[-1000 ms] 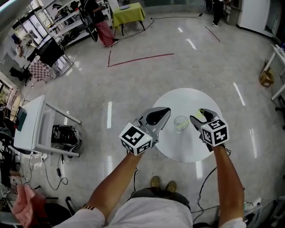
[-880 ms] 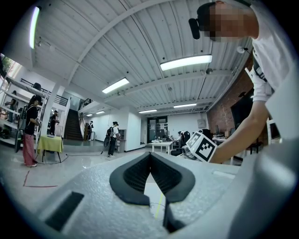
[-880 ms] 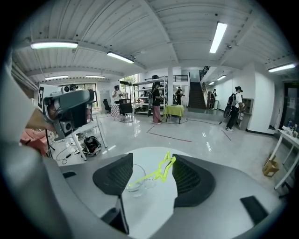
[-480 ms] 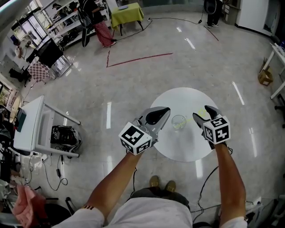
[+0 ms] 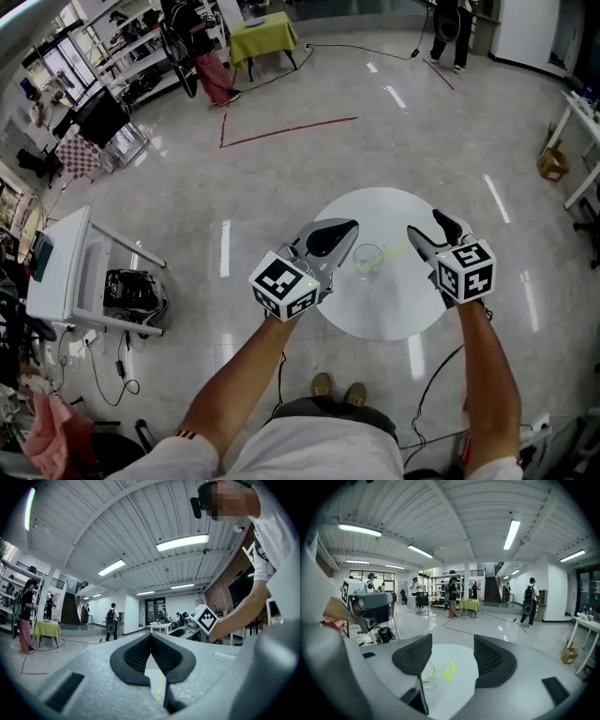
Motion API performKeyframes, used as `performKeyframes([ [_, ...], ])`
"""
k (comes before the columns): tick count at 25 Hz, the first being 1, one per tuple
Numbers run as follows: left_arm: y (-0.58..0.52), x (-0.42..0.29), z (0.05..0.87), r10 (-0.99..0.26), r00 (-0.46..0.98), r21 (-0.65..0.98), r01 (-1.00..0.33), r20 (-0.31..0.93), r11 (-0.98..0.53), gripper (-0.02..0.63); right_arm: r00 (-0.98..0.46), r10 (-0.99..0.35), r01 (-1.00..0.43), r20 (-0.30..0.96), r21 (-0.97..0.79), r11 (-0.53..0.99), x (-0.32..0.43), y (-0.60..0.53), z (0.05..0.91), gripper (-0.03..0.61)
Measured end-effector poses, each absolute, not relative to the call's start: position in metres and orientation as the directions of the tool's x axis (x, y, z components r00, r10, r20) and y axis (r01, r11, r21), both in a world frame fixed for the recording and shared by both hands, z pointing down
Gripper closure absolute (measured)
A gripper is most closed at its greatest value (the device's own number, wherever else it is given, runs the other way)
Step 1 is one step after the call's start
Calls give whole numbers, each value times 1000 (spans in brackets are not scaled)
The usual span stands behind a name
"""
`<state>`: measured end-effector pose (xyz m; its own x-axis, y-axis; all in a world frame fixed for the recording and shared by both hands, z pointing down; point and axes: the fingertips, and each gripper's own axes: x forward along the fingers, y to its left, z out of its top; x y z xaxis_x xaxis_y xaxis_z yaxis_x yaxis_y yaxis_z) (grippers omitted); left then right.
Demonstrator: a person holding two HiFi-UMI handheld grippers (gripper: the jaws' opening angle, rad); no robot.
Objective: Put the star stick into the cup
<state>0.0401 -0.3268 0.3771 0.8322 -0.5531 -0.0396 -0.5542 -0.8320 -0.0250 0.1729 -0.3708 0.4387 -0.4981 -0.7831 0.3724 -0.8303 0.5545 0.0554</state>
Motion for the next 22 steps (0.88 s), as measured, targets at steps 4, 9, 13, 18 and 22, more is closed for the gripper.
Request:
performKeyframes([
  [4, -327, 41, 365, -548, 835, -40, -550, -54, -834, 598, -551, -782, -810, 292, 36, 585, 161, -365, 406, 335],
  [9, -322, 40, 343, -551, 830, -53, -556, -88, -829, 598, -617, -764, -774, 190, 29, 632, 147, -348, 363, 356],
  [13, -316, 39, 322, -549, 827, -67, -558, -122, -827, 598, -659, -745, -746, 102, 40, 665, 132, -330, 332, 439],
  [18, -299, 41, 299, -523, 836, -84, -540, -164, -837, 598, -707, -707, -706, 7, 51, 706, 112, -301, 297, 506],
  [22, -287, 40, 285, -506, 843, -88, -526, -181, -846, 598, -721, -691, -693, -46, 47, 720, 101, -284, 280, 532],
])
